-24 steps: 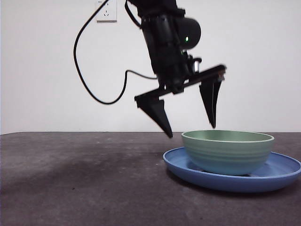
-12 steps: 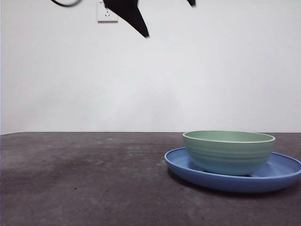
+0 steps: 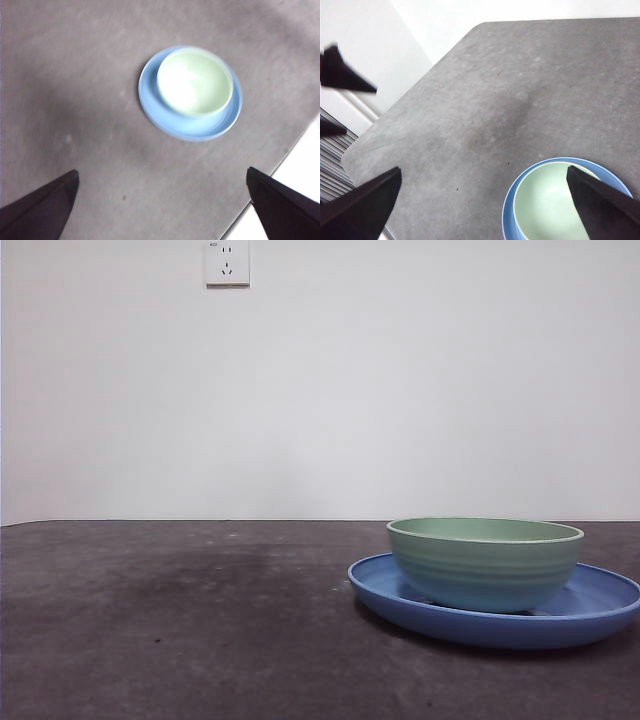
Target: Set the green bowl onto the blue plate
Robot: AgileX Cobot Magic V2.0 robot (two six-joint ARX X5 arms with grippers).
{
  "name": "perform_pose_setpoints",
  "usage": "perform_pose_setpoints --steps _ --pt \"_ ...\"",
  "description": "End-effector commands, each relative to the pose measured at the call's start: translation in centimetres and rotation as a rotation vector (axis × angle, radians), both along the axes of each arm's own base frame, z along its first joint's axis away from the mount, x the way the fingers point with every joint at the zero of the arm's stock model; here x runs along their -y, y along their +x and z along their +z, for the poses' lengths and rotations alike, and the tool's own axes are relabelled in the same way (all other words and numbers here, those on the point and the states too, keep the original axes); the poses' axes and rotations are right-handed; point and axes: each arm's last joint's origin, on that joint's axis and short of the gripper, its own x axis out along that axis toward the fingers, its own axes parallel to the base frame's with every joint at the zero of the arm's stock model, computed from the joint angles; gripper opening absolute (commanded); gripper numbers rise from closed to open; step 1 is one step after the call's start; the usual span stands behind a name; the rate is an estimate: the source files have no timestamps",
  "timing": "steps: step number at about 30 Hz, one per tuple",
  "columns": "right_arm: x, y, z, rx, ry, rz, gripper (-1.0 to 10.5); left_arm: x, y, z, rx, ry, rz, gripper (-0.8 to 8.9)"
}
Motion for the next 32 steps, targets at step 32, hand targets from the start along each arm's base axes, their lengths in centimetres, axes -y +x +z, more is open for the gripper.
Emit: perform_pose_setpoints --steps 32 --pt "1.6 4.0 -3.6 -0.330 -0.107 -0.124 6.0 -7.1 -10.0 -6.7 0.106 -0.224 -0.037 6.26"
